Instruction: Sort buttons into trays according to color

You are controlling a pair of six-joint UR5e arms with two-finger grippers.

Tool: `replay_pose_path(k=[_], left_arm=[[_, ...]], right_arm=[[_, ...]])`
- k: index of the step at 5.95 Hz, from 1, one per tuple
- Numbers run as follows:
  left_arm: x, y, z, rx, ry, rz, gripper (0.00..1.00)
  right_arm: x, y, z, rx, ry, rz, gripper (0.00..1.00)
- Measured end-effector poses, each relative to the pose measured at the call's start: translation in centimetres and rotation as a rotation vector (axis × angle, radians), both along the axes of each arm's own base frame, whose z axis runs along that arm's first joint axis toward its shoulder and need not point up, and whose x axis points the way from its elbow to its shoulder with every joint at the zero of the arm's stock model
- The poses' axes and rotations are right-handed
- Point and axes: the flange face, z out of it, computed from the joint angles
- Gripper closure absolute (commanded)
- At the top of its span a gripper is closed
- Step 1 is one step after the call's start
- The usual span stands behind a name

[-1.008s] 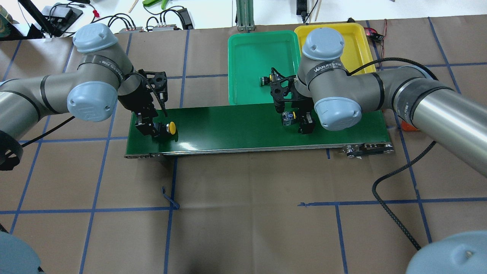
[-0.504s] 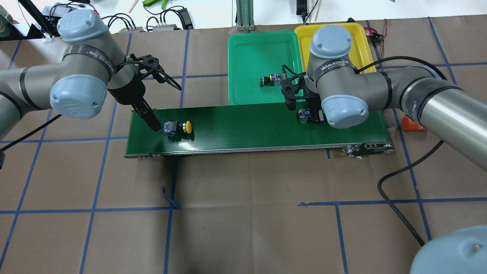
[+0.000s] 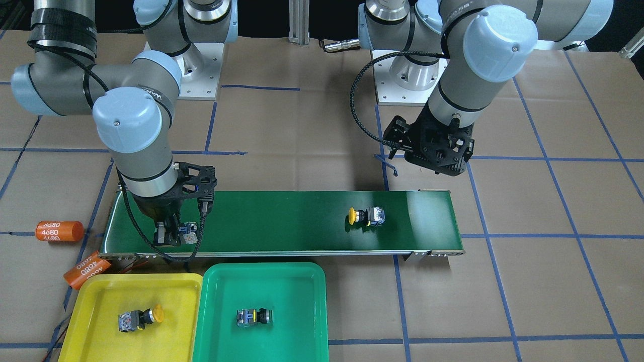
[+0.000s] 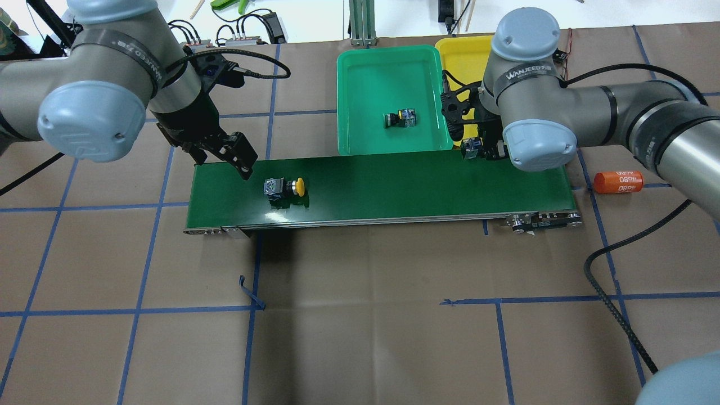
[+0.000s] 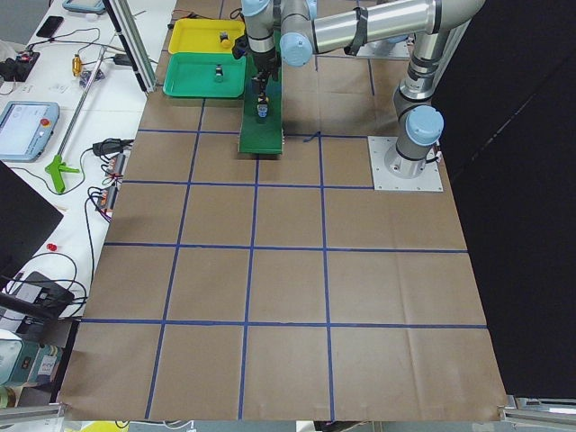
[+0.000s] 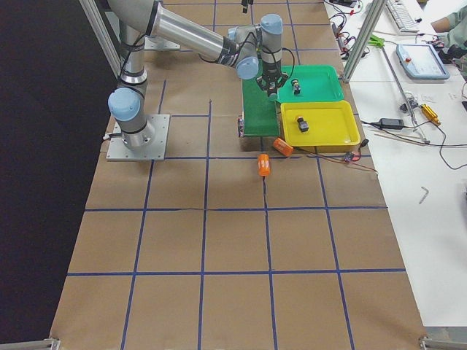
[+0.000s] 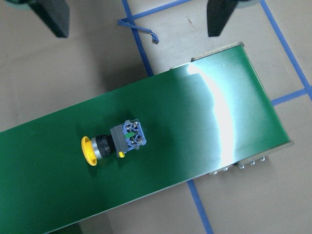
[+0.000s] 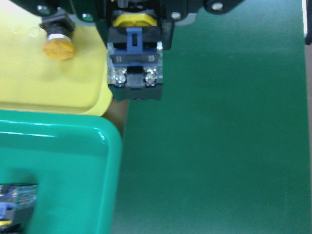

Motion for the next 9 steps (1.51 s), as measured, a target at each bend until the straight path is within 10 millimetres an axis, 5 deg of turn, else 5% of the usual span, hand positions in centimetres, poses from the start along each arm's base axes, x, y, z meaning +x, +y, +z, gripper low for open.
replay_pose_path(k=[2, 3, 4, 6, 8, 9], left_arm=[[-0.7, 1.9, 3.3, -0.015, -0.036, 0.196, 0.02], [-0.3, 2.5, 4.8, -0.044, -0.057, 0.221, 0.02], [-0.1, 2.4, 5.5, -0.057, -0.063, 0.232, 0.02], [-0.3, 2.0, 6.5, -0.076, -0.055, 0.237, 0.02], [-0.4, 1.7, 6.6, -0.08, -0.051, 0.236, 0.02], [-0.4, 1.7, 6.6, -0.082, -0.052, 0.232, 0.02]], right_arm=[[2.1, -6.4, 0.6, -0.064, -0.062, 0.0, 0.89], [4.3, -9.8, -0.7, -0.088, -0.094, -0.017, 0.76], [7.4, -12.5, -3.0, -0.104, -0.12, -0.036, 0.01], [11.2, -15.1, -5.8, -0.11, -0.184, -0.06, 0.0], [11.4, -13.7, -2.4, -0.066, -0.2, -0.067, 0.0], [10.8, -11.0, 0.9, 0.035, -0.181, -0.081, 0.0]])
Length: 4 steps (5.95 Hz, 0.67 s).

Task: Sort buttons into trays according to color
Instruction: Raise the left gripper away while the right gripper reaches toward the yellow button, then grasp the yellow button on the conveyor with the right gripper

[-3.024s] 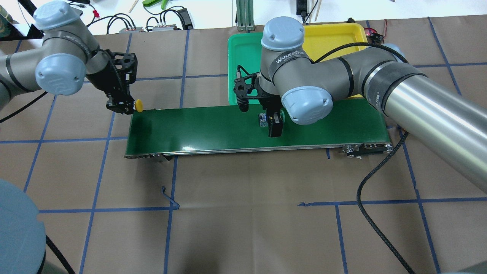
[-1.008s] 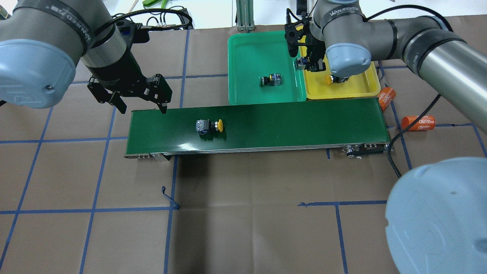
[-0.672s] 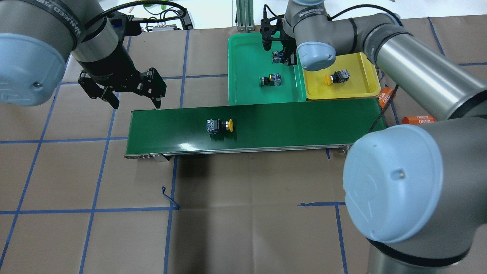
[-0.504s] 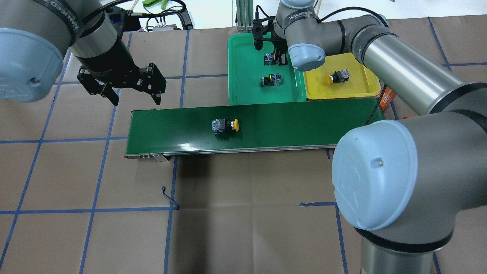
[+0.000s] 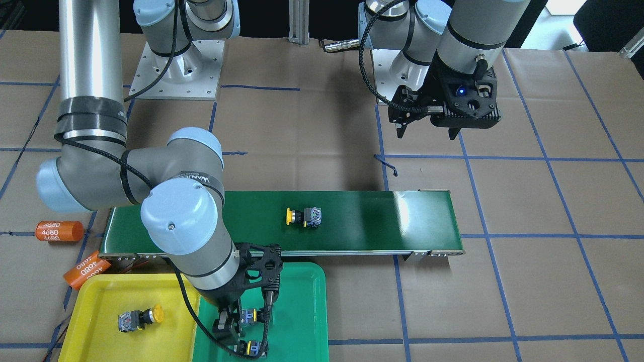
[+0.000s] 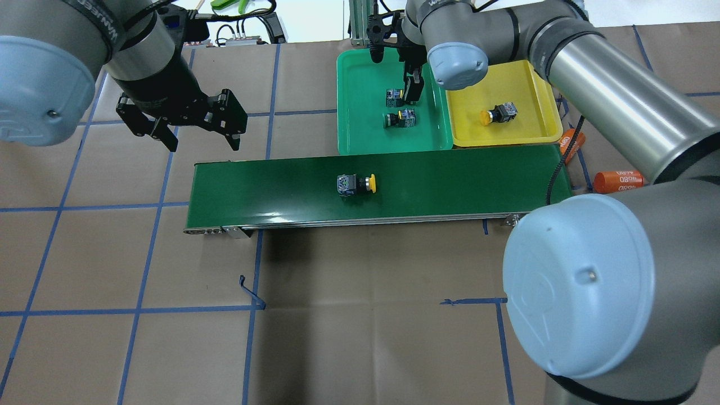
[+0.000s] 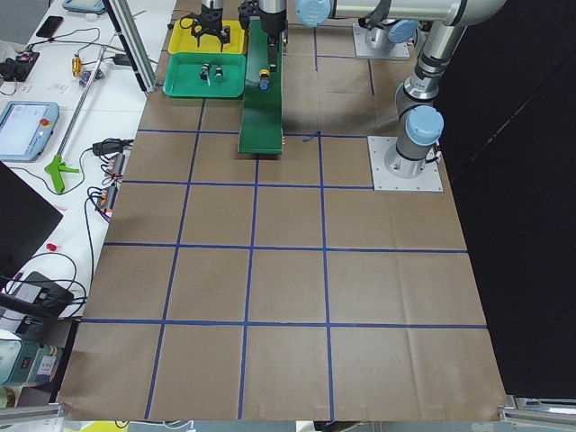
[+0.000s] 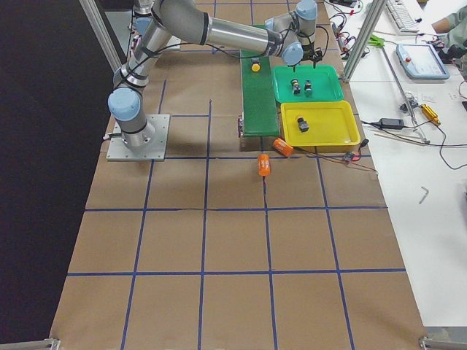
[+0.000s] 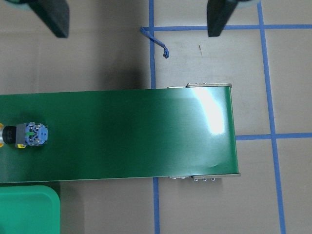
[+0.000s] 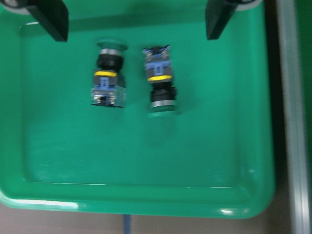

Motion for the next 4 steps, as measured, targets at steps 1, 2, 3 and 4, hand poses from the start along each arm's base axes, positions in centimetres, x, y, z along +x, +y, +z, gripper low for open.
replay_pose_path(k=[1, 2, 3, 4], left_arm=[[0.0, 0.0, 0.0, -0.001, -0.002, -0.004, 0.02], [0.0, 0.0, 0.0, -0.002, -0.002, -0.006, 0.02], [0.0, 0.0, 0.0, -0.002, -0.002, -0.007, 0.02], [0.0, 0.0, 0.0, -0.003, -0.001, -0.007, 0.02]], right_arm=[[-0.6, 3.9, 3.7, 0.111, 0.017, -0.002, 0.0], [-1.1, 7.6, 6.4, 0.187, 0.025, -0.002, 0.0], [-0.8, 10.5, 6.5, 0.239, 0.029, 0.008, 0.0], [-0.4, 12.1, 4.1, 0.255, 0.031, 0.022, 0.0]])
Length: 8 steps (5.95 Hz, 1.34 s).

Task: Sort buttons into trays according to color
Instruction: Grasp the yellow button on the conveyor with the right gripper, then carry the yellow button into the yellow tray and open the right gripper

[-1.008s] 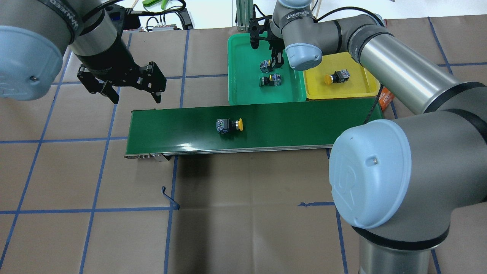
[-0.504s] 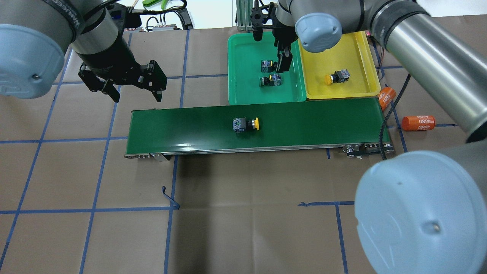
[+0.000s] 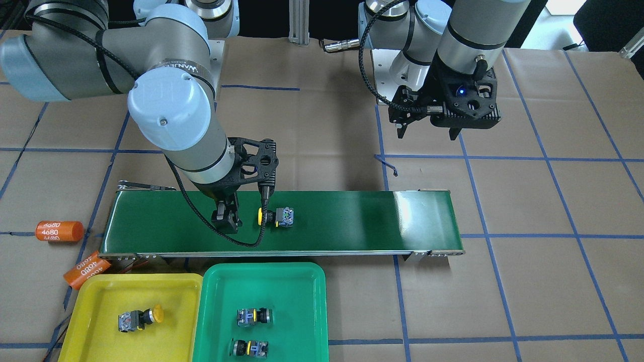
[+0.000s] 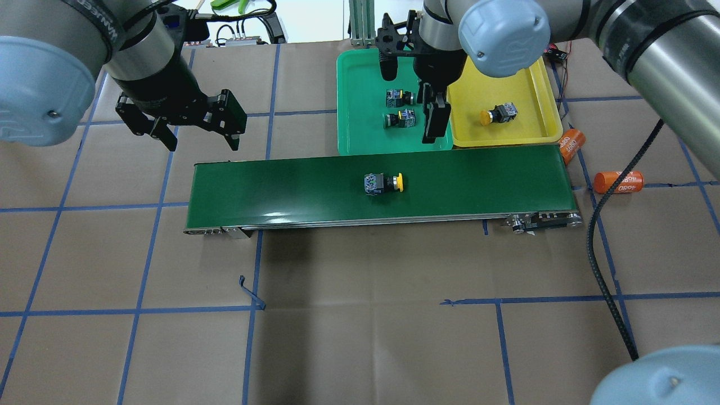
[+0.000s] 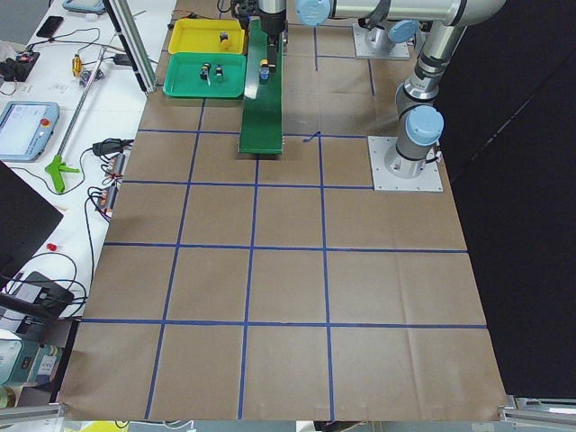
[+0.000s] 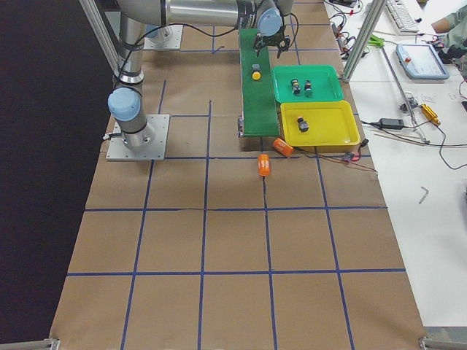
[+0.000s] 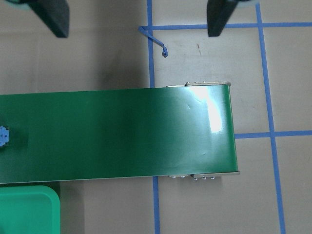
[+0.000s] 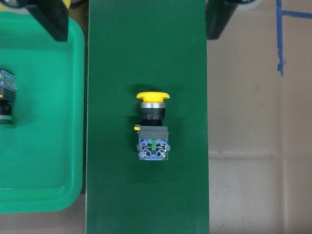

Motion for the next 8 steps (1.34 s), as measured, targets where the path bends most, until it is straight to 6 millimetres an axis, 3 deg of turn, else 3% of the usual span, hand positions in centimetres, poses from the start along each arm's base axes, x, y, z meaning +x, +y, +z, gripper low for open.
replay_pose_path(k=[2, 4, 5, 6, 7, 8], left_arm=[[0.0, 0.0, 0.0, 0.0, 0.0, 0.0, 0.02], [0.1, 0.0, 0.1, -0.001, -0.001, 0.001, 0.02], [0.1, 0.0, 0.1, 0.0, -0.002, 0.001, 0.02], [0.1, 0.1, -0.1, 0.005, -0.004, 0.001, 0.02], [0.2, 0.2, -0.3, 0.01, -0.007, 0.002, 0.02], [0.2, 0.2, -0.3, 0.012, -0.008, 0.003, 0.02]], right_arm=[[-0.1, 1.7, -6.5, -0.085, -0.014, 0.007, 0.0], [-1.6, 3.3, -10.4, -0.121, -0.012, -0.005, 0.0], [-2.9, 3.5, -11.2, -0.113, -0.007, -0.023, 0.22], [-4.3, 3.6, -12.0, -0.099, 0.004, -0.045, 0.53], [-5.7, 3.6, -12.4, -0.097, 0.047, -0.049, 0.78], [-6.8, 3.5, -12.1, -0.108, 0.103, -0.035, 0.91]])
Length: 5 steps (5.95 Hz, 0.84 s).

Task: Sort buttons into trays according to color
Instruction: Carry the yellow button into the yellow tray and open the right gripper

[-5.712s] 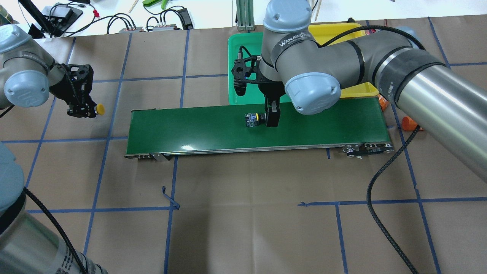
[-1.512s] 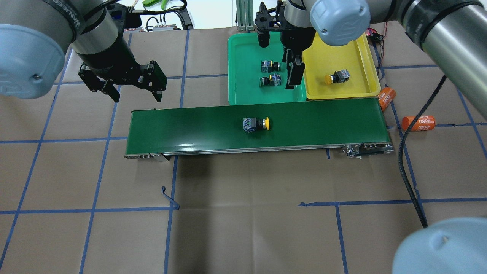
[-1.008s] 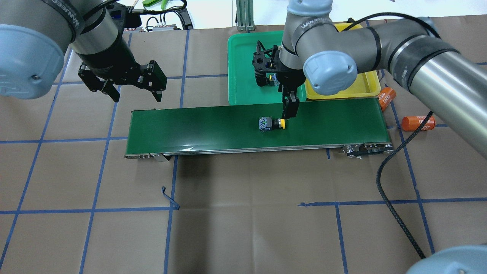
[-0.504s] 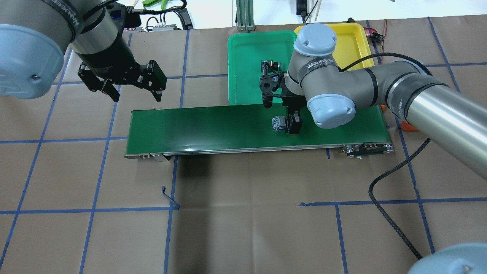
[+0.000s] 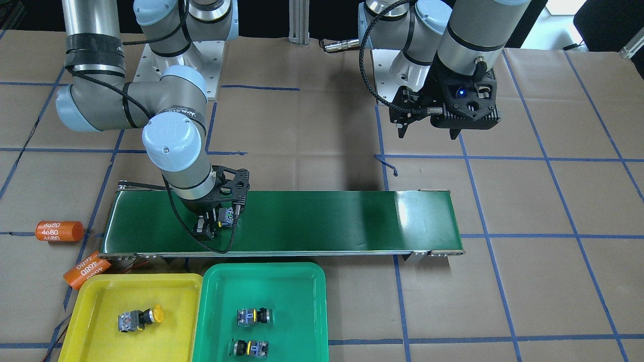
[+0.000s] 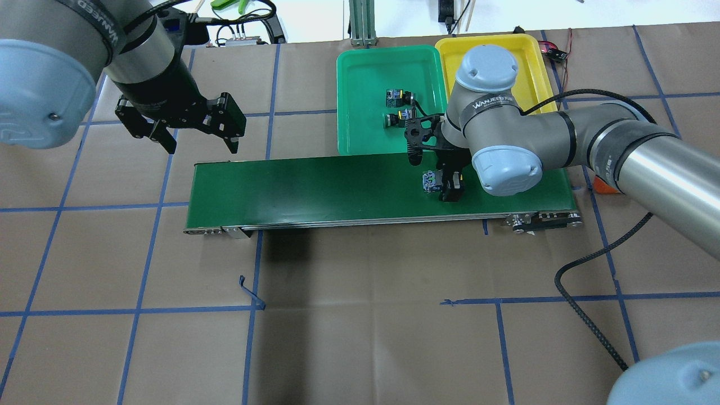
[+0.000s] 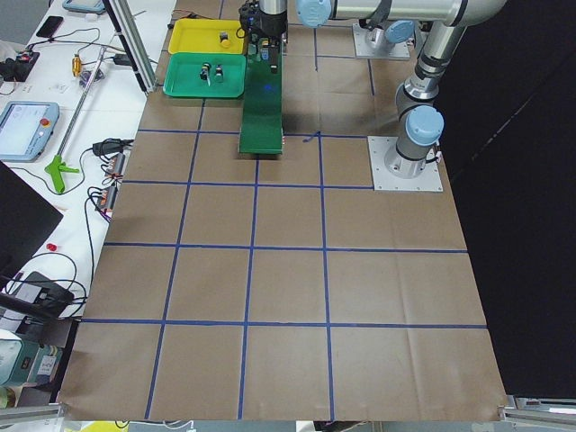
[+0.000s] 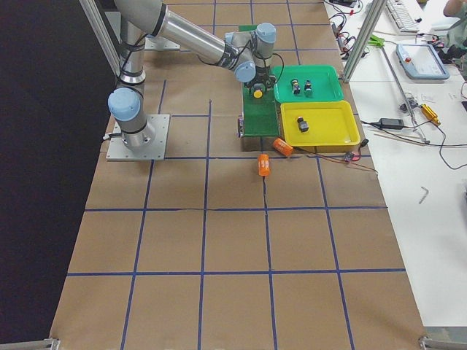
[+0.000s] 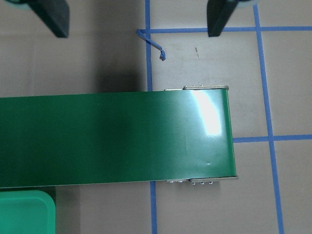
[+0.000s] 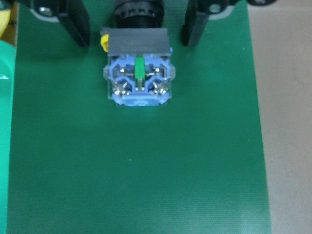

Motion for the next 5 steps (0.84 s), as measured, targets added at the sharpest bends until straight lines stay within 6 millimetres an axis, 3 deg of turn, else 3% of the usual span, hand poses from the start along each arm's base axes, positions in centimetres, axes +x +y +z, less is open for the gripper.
replay_pose_path(k=[2, 4, 5], left_arm=[[0.0, 0.0, 0.1, 0.0, 0.001, 0.0, 0.02], [0.0, 0.0, 0.1, -0.001, 0.002, -0.001, 0.02], [0.0, 0.0, 0.1, -0.001, 0.002, 0.0, 0.02]], right_arm=[[-1.3, -0.2, 2.0, -0.045, 0.082, 0.03, 0.92], [-3.0, -1.8, 6.8, -0.133, 0.108, 0.039, 0.92], [-3.5, -4.1, 9.6, -0.191, 0.11, 0.061, 0.92]])
